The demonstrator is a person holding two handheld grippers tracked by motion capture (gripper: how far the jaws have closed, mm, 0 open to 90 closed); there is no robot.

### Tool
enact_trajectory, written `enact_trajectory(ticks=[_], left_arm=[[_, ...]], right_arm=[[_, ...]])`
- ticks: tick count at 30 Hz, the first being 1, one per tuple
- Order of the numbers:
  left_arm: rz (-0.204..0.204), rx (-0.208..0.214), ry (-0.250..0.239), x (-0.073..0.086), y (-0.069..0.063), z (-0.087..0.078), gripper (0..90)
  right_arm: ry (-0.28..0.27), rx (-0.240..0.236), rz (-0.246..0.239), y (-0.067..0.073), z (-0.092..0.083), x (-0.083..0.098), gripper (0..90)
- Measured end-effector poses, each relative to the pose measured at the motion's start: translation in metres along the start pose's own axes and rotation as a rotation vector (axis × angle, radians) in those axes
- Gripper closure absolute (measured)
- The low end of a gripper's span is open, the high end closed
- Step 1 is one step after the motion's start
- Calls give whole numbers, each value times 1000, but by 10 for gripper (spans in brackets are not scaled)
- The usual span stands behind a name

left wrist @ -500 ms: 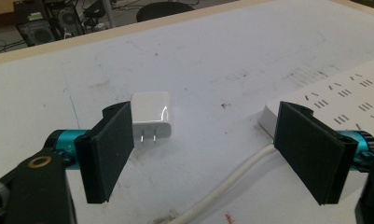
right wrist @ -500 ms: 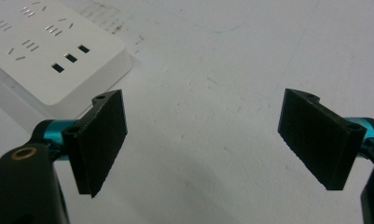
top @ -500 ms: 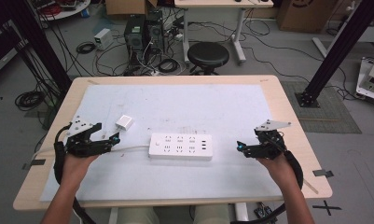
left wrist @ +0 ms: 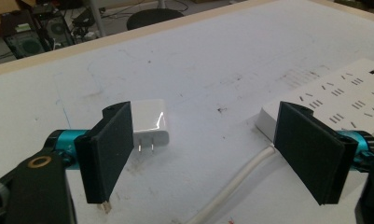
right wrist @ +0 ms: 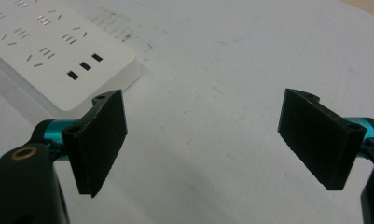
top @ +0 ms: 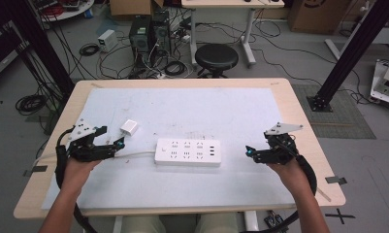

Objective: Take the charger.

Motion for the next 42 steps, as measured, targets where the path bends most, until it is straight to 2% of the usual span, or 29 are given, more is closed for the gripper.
enact_trajectory(ticks=[1,2,5,8,14,17,23,28,36,42], left_arm=[[4,19,-14,-2,1,1,198],[4,19,-14,-2,1,1,198],[38,66,-23,-7,3,5,198],[44,95,-16,-11,7,10,194],[90,99,6,-12,19,21,194],[67,93,9,-10,25,28,194],[58,83,42,-3,32,42,194],[35,72,90,7,39,56,194],[29,57,145,20,45,71,194],[-5,37,154,25,51,85,194]], right_arm=[[-2,0,7,-3,-1,0,156],[-2,0,7,-3,-1,0,156],[4,-4,-1,-3,-3,0,156],[9,-8,-10,-2,-4,0,156],[15,-8,-10,-2,-5,0,156],[25,-9,-15,-1,-4,0,156],[34,-14,-20,0,0,-2,156],[47,-19,-30,2,5,-4,156],[59,-26,-35,3,12,-5,156],[64,-26,-35,2,13,-5,157]])
Point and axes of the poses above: each handheld gripper's, and its own axes: z roughly forward along the jaws, x roughly out of its underside, y roughly to its left, the point moved 8 cm from there along z, roughly forward along the jaws, and after that the axes turned 8 degrees about z, right-handed, at the moved point
